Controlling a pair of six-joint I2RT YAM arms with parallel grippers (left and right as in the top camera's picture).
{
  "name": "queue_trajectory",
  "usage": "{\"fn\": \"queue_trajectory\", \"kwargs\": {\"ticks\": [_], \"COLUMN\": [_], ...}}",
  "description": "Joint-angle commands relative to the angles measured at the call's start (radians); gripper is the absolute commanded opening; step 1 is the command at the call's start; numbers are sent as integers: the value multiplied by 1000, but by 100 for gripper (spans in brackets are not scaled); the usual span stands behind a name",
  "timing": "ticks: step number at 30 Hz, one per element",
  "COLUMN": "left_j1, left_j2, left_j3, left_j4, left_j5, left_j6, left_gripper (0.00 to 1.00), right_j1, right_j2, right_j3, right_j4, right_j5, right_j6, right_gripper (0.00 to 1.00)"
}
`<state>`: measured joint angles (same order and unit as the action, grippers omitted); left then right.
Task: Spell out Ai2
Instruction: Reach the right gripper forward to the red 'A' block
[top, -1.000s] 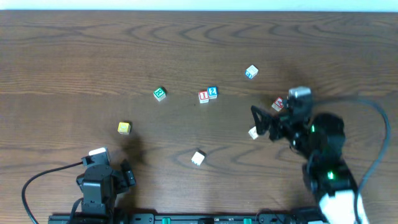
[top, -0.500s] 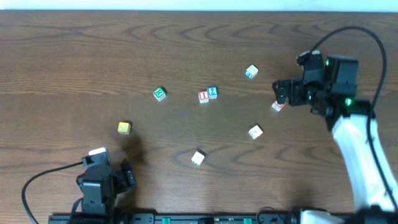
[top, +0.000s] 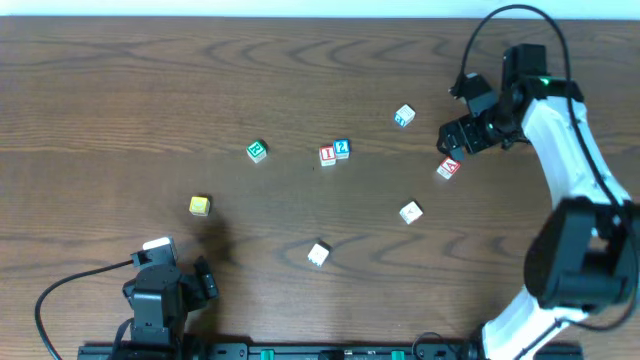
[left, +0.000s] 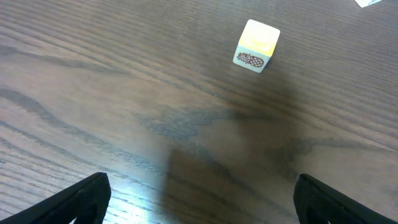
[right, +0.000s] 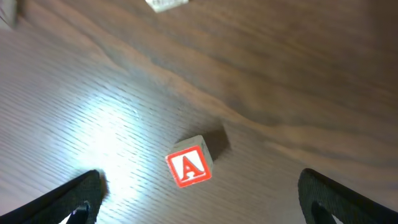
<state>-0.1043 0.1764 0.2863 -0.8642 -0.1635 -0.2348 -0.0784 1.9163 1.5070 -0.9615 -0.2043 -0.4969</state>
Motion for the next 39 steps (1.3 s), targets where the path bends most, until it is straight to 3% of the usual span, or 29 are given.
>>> {"fn": "queue_trajectory", "kwargs": {"ticks": [1,15,26,39], "left_j1": [6,6,6,6], "left_j2": [-7,-7,-7,-7], "left_j3": [-3,-3,-3,-3], "left_j4": [-11,-11,-11,-11], "left_j5": [0,0,0,0], "left_j6": [11,11,11,11], "left_gripper": [95,95,95,95], "right_j1": [-8,-8,16,36], "right_j2": [48,65,66,66], "right_j3": [27,26,-33,-132], "right_j4": [-9,-11,-11,47], "right_j5": [42,43,43,46], "right_j6": [-89,-93,-182,-181], "right_gripper": [99,99,99,88]}}
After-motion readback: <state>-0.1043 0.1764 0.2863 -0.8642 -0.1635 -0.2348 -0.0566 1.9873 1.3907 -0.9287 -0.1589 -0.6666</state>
